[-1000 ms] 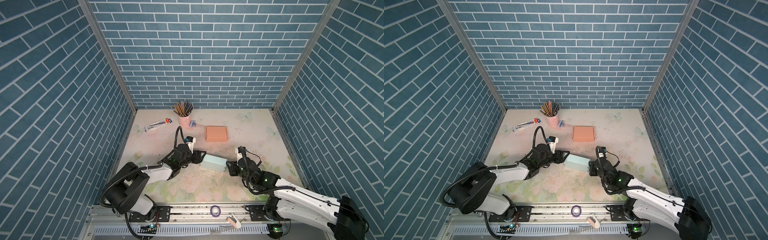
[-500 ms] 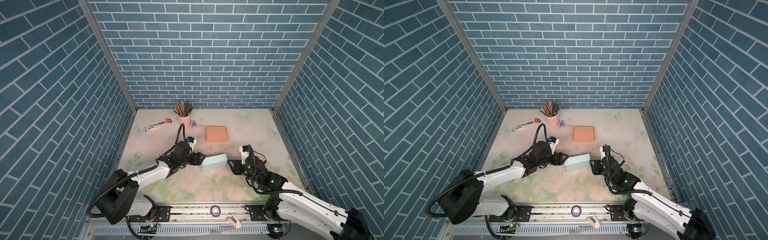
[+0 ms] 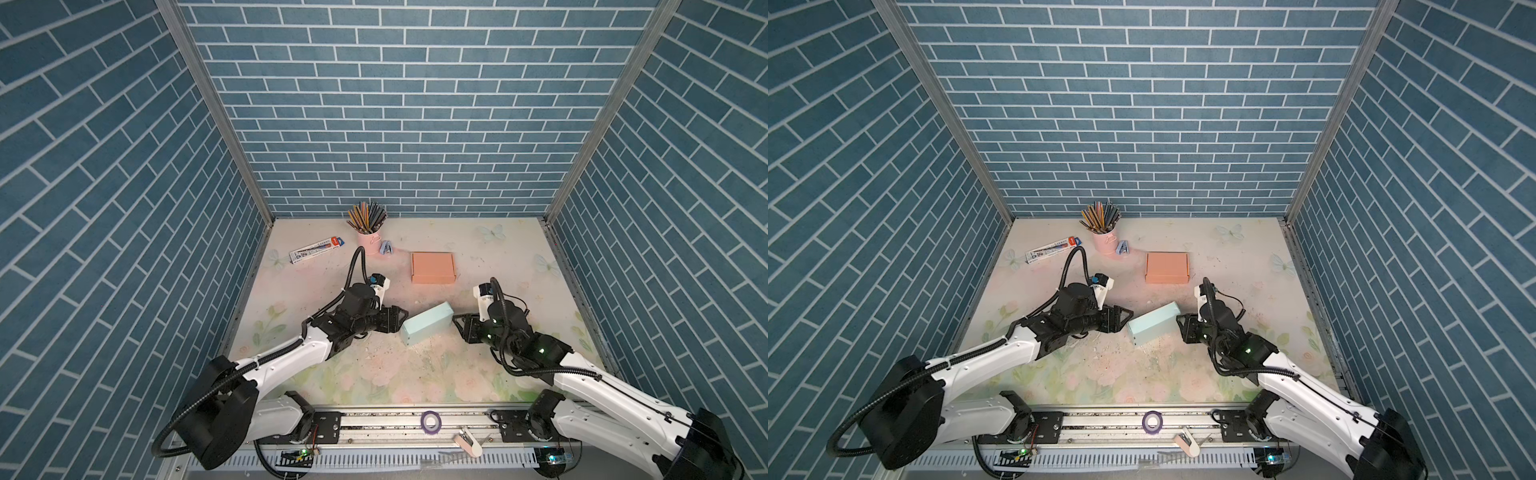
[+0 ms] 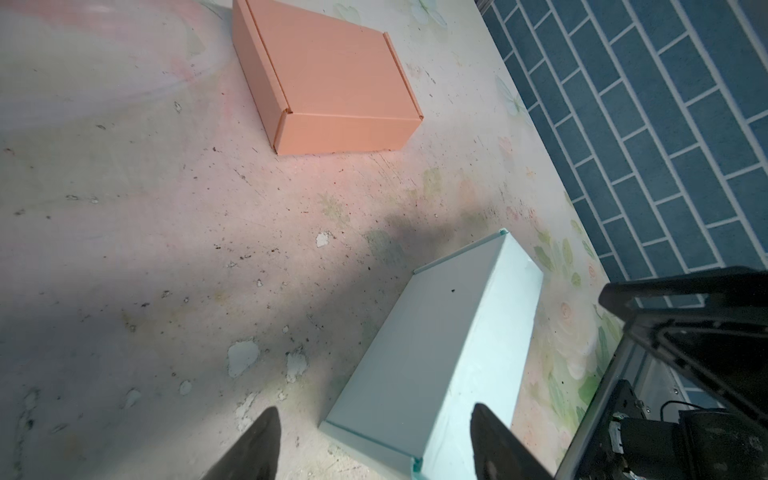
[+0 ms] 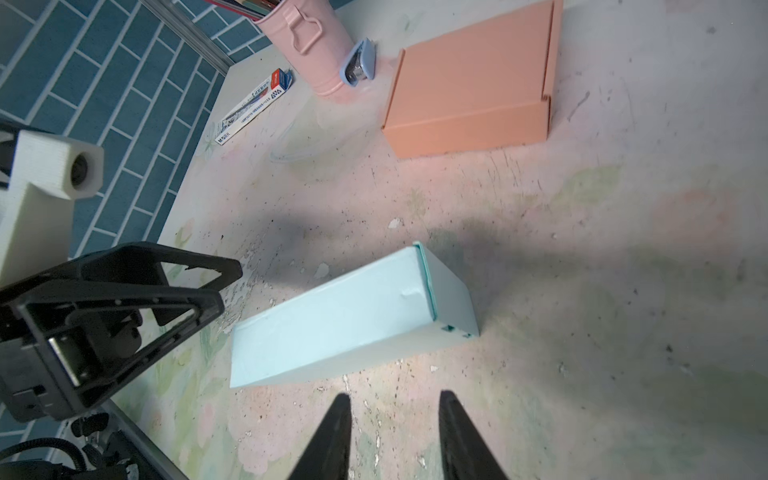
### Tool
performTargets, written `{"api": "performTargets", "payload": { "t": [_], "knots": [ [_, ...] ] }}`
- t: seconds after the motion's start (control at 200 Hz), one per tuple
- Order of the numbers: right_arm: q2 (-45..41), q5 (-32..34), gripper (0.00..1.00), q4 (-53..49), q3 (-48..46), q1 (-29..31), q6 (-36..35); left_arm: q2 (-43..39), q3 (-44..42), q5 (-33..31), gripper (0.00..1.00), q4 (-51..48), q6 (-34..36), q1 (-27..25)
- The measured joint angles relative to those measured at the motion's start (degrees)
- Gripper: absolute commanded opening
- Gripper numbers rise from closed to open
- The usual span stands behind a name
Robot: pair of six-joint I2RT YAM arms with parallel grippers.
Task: Fold the paper box
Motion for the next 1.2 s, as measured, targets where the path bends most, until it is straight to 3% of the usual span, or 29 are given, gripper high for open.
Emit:
{"api": "performTargets", "payload": {
  "t": [0.155,0.375,0.68,1.2],
  "knots": [
    [6.40,-2.49,0.40,-3.06,7.76,-1.46,-7.32,-5.86,0.00,-3.74,0.72,-2.25,-0.26,-4.87],
    [15.34,-8.15,0.41,-6.14,13.86,-5.09,-13.77,-6.75,-1.66,-6.67,0.64,-3.37,-2.78,-9.51],
    [21.77,-11.80,0.41,-8.46,17.16,-8.02,-17.51,-7.39,-4.83,-7.06,0.63,-2.05,-5.77,-9.81],
    [27.54,-16.20,0.39,-5.68,17.09,-9.22,-17.49,-3.04,-4.83,-6.86,0.62,2.73,-8.17,-9.81]
  ]
}}
